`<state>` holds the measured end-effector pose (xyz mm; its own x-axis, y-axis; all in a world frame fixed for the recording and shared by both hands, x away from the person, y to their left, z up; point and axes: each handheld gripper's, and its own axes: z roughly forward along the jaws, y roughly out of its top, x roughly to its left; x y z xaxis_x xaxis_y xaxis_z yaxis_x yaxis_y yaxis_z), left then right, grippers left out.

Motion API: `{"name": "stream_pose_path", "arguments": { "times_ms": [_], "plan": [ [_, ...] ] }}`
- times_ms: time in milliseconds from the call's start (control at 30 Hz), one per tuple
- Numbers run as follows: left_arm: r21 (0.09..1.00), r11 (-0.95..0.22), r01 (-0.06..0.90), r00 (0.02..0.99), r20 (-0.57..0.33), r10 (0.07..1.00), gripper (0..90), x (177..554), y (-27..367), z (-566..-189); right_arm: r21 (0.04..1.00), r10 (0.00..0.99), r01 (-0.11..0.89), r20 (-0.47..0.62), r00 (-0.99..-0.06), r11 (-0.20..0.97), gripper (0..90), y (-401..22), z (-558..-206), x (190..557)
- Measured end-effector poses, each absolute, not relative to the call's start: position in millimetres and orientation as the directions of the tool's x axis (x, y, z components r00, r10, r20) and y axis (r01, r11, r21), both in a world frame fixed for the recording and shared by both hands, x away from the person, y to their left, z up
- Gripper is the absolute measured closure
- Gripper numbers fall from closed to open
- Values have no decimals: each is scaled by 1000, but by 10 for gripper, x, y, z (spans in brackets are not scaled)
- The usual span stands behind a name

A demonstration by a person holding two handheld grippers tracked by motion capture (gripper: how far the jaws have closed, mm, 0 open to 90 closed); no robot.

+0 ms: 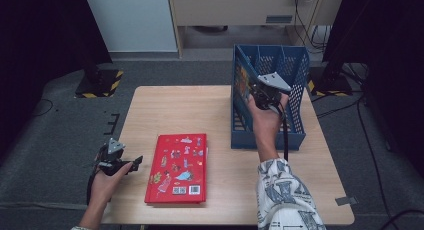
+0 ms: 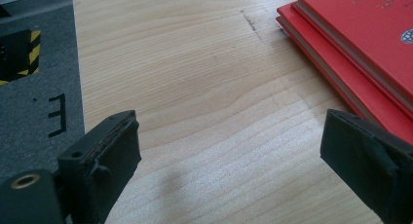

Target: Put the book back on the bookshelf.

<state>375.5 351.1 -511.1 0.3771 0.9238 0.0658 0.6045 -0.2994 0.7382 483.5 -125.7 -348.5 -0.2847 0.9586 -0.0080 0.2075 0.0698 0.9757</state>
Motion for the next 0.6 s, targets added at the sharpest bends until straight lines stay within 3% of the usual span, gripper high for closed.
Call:
{"name": "stream_pose_path", "arguments": {
  "times_ms": [600],
  "plan": [
    [744,-291,601,372,61,926,66,3758,3527,-5108,989,973,145,-5,-231,40,831,-1133,-3463,5086]
  ]
}}
